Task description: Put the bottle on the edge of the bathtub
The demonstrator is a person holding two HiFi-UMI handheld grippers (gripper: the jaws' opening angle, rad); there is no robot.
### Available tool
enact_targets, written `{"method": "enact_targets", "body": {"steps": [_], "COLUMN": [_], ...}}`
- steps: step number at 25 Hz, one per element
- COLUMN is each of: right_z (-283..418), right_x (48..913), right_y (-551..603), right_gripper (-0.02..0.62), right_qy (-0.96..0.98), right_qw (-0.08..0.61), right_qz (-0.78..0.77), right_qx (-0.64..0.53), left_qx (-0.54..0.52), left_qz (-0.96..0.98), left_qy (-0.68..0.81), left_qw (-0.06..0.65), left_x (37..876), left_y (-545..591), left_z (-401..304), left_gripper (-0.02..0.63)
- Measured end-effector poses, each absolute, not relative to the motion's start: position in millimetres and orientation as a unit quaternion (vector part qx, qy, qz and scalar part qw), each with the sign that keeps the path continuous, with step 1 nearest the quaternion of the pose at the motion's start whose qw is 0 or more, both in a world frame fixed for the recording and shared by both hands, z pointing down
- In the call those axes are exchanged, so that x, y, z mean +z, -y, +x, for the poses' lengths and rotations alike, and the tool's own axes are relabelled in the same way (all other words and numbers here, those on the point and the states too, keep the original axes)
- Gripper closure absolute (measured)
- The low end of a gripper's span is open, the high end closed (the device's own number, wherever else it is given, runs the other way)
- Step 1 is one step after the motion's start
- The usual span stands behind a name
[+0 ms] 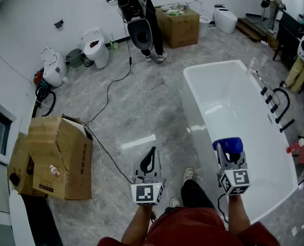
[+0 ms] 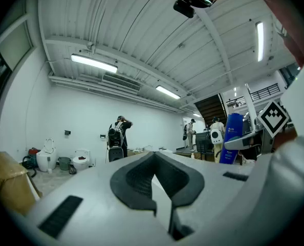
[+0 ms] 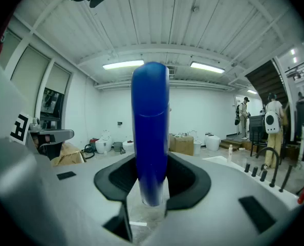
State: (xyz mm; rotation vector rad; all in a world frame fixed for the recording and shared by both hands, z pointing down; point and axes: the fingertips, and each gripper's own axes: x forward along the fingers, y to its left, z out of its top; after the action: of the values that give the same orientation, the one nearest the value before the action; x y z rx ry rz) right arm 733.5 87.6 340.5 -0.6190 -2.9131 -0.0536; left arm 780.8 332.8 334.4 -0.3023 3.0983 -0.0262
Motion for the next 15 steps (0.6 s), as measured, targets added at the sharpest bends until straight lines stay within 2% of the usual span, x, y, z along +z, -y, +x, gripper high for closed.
{"method": "enact_targets", "body": {"steps": [7,15], "right_z": [671.0,552.7], "right_x": [352.3,355.8], "right_y": [-105.2,-102.8], "right_gripper": [0.443,0.442], "right_qy": [0.973,0.971], "right_qw": [0.071,0.059], "right_qz": [-0.218,-0.231], "right_qx": [-0.012,-0.002], "left_qx": [-0.015,-0.017], "left_qz": [-0.086,-0.084], "left_qy": [-0.996,-0.996], "left_qw": [0.016,0.017], "left_x": [336.8,335.2], "left_y": [-351.0,-339.7], "left_z": [726.0,605.4], "left_gripper": [0.601,0.601]}}
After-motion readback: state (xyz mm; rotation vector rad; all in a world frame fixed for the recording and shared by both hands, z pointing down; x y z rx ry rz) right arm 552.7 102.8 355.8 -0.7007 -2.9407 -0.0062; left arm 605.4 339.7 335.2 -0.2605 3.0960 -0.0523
